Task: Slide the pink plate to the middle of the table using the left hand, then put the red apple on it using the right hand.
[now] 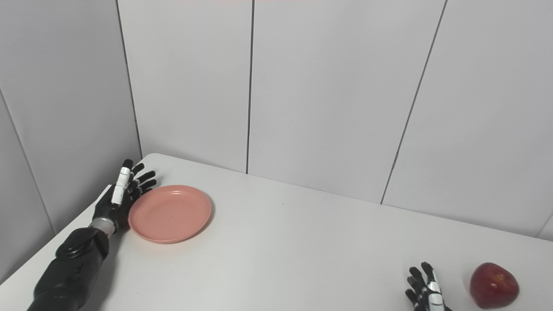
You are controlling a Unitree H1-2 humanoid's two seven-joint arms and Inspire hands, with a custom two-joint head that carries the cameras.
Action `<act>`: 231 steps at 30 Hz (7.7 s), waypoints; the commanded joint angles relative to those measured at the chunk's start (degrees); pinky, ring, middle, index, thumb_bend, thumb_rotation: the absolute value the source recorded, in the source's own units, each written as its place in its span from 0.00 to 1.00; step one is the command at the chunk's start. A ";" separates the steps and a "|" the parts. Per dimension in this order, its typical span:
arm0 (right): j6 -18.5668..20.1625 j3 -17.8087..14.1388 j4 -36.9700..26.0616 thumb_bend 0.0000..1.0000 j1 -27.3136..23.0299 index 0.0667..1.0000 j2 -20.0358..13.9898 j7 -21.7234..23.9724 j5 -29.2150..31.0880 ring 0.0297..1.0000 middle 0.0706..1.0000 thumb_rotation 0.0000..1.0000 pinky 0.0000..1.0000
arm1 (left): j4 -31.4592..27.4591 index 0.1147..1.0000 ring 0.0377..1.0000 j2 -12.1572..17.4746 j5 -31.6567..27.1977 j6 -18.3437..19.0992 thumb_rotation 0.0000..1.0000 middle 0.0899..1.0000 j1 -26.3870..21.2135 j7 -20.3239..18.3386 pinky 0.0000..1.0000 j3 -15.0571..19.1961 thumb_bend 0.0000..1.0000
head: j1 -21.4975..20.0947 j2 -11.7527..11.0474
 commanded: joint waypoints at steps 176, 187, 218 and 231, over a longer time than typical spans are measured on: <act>6.13 9.19 -4.95 0.85 1.13 0.98 5.15 -6.85 -6.50 0.89 0.88 0.89 0.89 | -7.06 0.88 0.84 -22.26 5.72 10.04 0.83 0.83 -4.70 -3.88 0.88 -14.24 0.85 | -15.22 6.17; 6.04 9.38 -5.04 0.85 1.08 0.98 5.10 -6.69 -6.68 0.90 0.89 0.89 0.90 | -6.22 0.85 0.83 -24.28 8.72 7.82 0.82 0.81 -4.77 1.68 0.85 -14.52 0.79 | -15.21 6.23; 5.65 10.34 -4.73 0.82 0.70 0.99 5.72 -7.23 -7.77 0.90 0.89 0.90 0.90 | -6.53 0.87 0.84 -24.72 10.53 6.69 0.81 0.81 -3.69 3.09 0.89 -14.36 0.77 | -19.51 6.11; 4.89 12.12 -2.64 0.80 -0.31 1.00 8.97 -8.69 -11.14 0.91 0.90 0.93 0.91 | -3.38 0.87 0.86 -20.41 10.17 5.44 0.81 0.83 -4.52 -0.30 0.87 -13.72 0.74 | -28.11 5.46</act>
